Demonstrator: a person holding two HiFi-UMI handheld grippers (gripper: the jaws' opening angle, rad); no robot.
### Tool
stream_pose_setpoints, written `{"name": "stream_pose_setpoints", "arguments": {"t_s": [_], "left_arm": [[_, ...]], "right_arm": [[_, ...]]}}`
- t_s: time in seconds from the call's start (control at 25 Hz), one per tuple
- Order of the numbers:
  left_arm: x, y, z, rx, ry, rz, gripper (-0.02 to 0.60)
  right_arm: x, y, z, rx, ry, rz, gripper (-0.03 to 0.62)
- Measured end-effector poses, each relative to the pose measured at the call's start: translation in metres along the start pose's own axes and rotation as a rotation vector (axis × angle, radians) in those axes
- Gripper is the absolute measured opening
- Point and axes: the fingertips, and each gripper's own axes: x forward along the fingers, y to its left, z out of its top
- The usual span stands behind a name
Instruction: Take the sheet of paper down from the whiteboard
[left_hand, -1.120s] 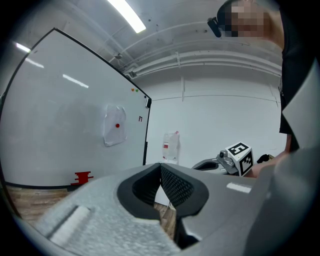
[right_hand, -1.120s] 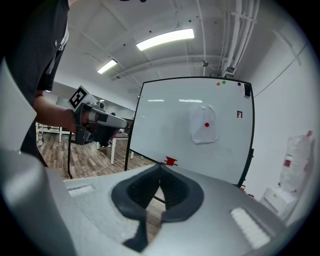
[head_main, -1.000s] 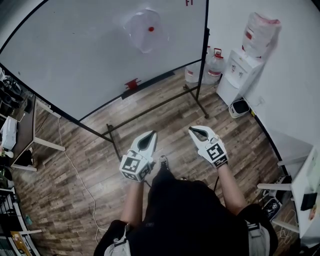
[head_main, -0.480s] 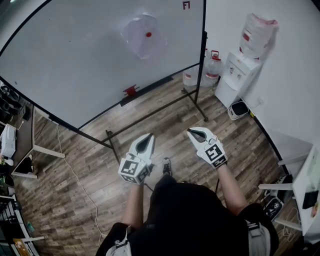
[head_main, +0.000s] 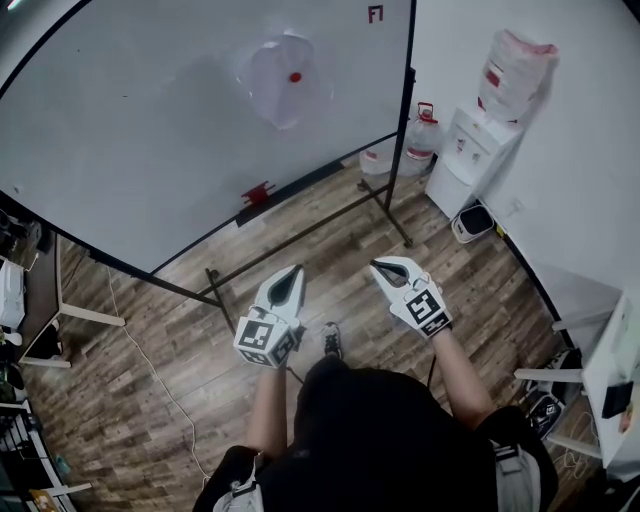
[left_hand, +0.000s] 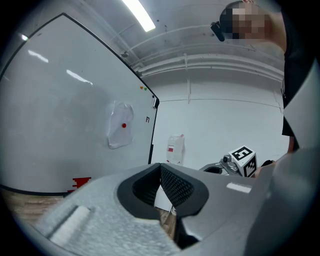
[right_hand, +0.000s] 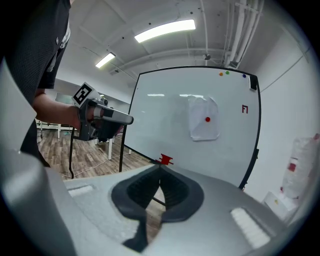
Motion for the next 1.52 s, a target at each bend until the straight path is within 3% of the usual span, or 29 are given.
{"name": "stream_pose_setpoints", "arguments": {"t_s": [0.88,1.52], "left_arm": [[0.079,0.101,0.020,-0.039,-0.018,0.006,0.011],[0.123,0.152,0.025,-0.035,-0.018,-0.049,0.009]], "right_arm": [[0.098,-0.072,0.014,0.004,0.011,-0.010,0.005],[0.146,-0.112,0.018,0.028,0.018,-0.073,0.005]]}}
